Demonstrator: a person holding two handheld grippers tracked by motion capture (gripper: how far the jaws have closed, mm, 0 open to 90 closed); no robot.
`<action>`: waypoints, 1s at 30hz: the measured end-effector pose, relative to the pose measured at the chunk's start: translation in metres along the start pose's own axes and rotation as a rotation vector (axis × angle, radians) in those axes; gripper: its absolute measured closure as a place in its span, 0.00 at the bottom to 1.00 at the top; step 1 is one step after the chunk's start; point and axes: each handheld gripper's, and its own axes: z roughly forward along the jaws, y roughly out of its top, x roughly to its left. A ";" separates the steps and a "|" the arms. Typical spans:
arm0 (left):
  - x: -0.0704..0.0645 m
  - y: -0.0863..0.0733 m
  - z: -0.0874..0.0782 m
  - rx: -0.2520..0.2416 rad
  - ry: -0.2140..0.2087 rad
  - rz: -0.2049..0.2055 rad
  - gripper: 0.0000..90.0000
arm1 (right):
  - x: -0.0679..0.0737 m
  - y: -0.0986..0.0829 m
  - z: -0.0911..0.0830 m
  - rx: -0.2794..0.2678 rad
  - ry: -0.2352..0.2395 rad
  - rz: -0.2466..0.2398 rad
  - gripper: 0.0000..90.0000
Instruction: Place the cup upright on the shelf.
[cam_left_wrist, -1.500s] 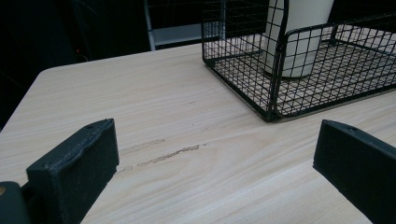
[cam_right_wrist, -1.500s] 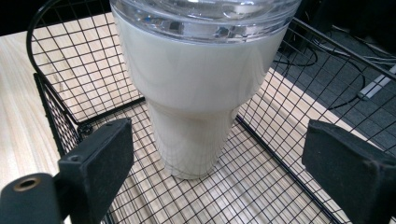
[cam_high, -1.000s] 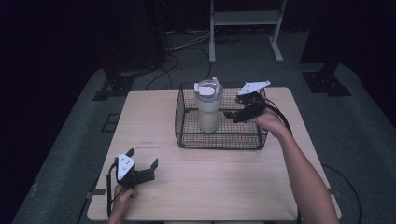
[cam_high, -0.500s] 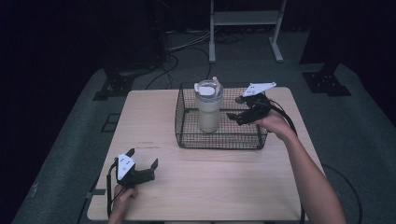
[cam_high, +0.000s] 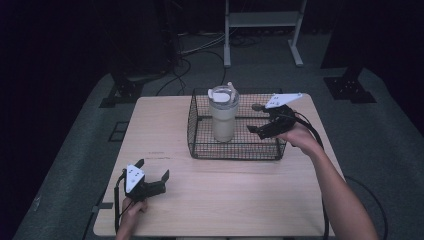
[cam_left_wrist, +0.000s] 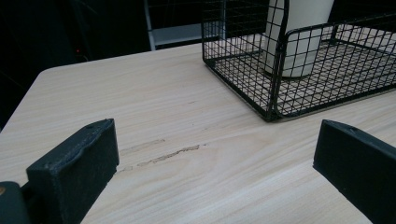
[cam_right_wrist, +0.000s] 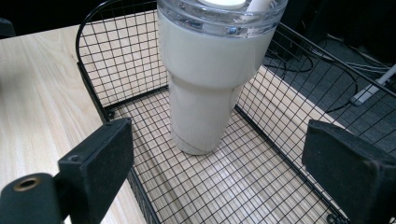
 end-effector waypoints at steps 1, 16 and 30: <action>0.000 0.000 0.000 0.000 0.000 0.000 0.00 | 0.000 -0.001 -0.001 -0.001 0.001 0.001 0.10; 0.000 0.000 0.000 -0.002 0.000 -0.003 0.00 | 0.010 -0.011 -0.012 -0.013 0.017 -0.004 0.10; 0.000 0.000 0.000 0.000 0.001 0.002 0.00 | 0.020 -0.026 -0.023 -0.023 0.032 -0.002 0.10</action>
